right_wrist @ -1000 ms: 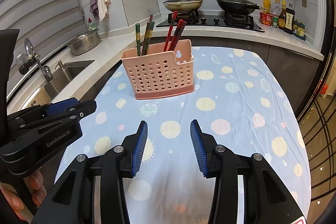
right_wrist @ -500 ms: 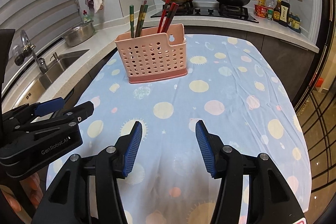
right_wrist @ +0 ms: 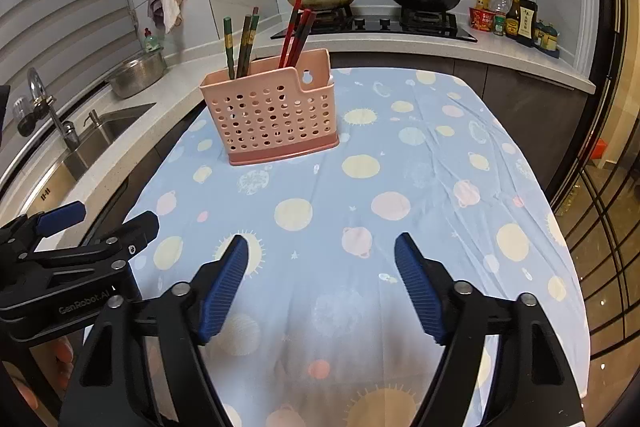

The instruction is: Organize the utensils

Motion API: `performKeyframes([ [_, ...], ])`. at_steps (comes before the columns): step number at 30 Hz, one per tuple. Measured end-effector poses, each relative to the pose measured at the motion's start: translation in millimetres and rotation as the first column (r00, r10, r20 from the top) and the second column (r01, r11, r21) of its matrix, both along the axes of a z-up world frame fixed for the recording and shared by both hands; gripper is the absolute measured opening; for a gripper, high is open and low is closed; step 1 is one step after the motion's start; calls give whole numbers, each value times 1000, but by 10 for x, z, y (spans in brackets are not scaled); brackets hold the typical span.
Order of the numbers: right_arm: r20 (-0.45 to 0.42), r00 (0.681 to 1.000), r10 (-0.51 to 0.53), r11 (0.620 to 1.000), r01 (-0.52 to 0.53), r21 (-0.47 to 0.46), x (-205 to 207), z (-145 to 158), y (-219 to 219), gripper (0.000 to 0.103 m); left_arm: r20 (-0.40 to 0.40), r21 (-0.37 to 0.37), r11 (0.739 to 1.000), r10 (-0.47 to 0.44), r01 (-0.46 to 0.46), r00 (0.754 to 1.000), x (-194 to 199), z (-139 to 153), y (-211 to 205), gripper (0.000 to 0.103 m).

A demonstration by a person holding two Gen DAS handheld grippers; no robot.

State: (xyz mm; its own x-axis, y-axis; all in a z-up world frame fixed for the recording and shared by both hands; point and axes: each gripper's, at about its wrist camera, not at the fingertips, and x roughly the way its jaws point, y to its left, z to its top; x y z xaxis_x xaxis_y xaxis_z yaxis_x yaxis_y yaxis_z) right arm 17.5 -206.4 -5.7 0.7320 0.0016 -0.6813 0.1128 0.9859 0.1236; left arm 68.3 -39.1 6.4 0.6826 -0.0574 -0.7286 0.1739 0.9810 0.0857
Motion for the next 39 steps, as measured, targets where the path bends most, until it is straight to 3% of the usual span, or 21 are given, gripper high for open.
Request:
performKeyframes([
  [1,12,1000,-1,1000,1,-2,-12,9,-6,86,-2,-2,1000,3,-3,1000,7,-4,9,96],
  [6,23,1000,-13,1000,14,-17,-11,19,-36,87,-7,-1,1000,19,-19,1000,28,-20,40,96],
  [8,17,1000,-16,1000,17,-18,5,13,-47,96,-8,-1,1000,23,-23,1000,35,-26,48,96],
  [39,-7,999,-33,999,33,-15,38,-52,-104,96,19,28,999,47,-47,999,87,-2,59,96],
])
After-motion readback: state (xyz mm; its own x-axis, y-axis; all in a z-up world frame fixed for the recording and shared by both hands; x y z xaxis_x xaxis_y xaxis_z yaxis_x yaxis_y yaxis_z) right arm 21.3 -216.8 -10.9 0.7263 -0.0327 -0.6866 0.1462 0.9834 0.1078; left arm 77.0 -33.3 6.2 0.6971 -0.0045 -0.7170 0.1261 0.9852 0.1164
